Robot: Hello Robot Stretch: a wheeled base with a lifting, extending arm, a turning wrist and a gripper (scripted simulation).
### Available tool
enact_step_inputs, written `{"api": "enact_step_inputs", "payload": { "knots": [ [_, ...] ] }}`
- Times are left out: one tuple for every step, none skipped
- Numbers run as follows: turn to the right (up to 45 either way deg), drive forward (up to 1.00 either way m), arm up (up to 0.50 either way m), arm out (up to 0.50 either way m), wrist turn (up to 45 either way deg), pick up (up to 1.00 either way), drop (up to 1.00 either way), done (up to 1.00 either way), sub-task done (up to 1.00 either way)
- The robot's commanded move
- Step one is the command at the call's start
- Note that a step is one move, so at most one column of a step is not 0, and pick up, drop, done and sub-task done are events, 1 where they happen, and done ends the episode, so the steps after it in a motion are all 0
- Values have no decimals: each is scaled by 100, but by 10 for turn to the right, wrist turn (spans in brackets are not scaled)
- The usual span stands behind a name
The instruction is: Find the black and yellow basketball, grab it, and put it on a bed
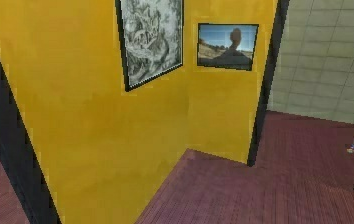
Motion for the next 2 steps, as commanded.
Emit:
{"api": "enact_step_inputs", "payload": {
  "knots": [
    [0, 0, 50, 0, 0, 0, 0, 0, 0],
    [0, 0, 42, 0, 0, 0, 0, 0, 0]
  ]
}}
